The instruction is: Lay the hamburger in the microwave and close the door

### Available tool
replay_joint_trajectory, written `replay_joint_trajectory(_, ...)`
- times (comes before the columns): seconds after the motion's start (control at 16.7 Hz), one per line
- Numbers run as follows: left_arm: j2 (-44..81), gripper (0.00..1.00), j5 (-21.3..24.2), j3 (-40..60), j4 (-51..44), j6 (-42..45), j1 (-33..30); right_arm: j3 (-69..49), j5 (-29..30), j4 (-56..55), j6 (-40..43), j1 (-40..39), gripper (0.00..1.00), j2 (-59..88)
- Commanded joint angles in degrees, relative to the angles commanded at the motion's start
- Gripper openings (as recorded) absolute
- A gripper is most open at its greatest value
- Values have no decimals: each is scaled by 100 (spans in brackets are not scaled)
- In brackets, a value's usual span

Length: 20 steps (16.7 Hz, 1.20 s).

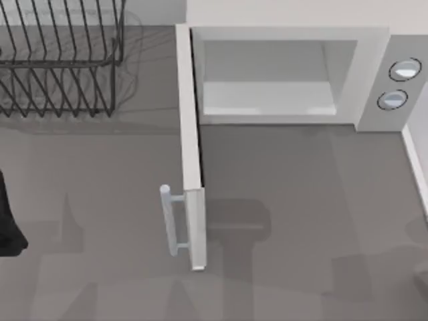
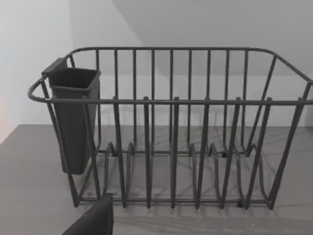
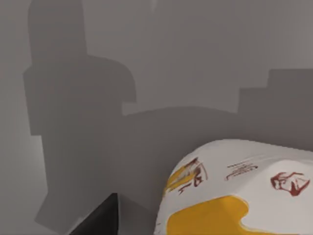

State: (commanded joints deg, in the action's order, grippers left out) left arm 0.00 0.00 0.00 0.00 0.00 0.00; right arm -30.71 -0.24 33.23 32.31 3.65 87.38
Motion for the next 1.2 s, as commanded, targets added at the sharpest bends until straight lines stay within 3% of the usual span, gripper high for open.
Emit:
replay_joint_trajectory(0.3,0,100,0,0,0,0,0,0,0,0,0,0,0,0)
replay_joint_trajectory(0.96,0,100,0,0,0,0,0,-1642,-62,2835,52,52,0,-1168)
replay_joint_trajectory(1.2,0,100,0,0,0,0,0,-1974,-61,3276,41,57,0,-1431)
